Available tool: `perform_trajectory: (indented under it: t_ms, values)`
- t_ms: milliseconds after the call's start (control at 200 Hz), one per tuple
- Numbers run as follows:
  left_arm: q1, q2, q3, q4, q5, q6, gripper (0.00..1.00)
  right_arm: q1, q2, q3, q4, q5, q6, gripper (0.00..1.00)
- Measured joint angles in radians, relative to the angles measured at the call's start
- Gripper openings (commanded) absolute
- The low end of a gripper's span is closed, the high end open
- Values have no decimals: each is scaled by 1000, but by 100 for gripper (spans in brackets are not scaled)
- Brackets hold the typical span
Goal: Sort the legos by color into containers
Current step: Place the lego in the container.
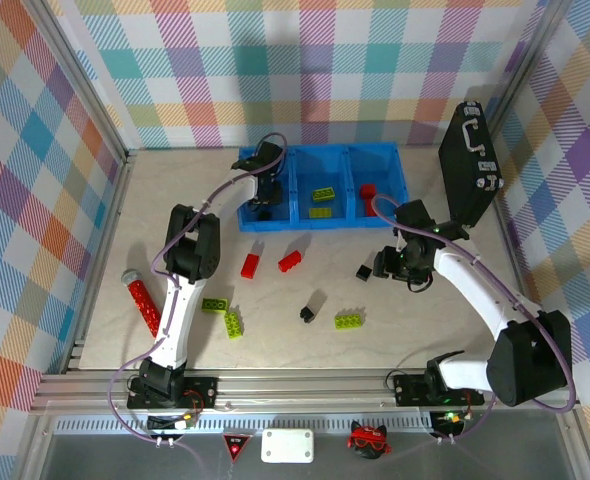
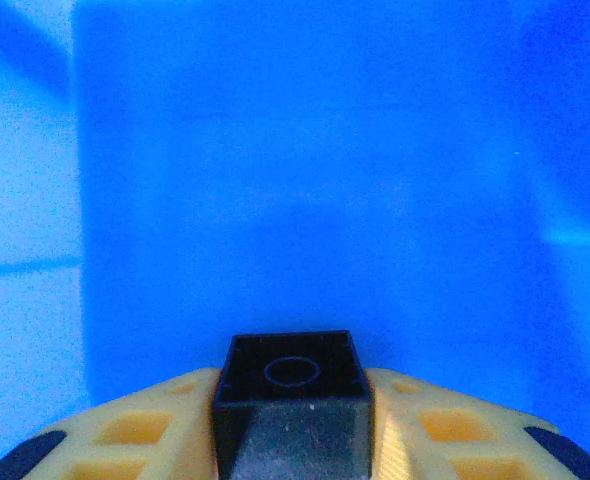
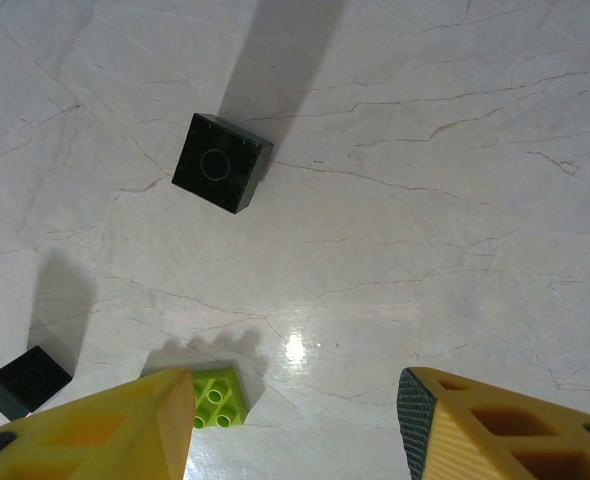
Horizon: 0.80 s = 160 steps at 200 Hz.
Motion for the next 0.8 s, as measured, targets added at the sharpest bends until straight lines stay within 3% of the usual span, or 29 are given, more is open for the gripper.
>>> perform_trajectory:
  t_ms: [445,800]
  values:
    - [0,-20,-4,0,25,-11,50,0,-18,0,0,3,0,58]
    - [0,-340,-224,43,94,-15,50,0,-10,0,1,-8,0,58]
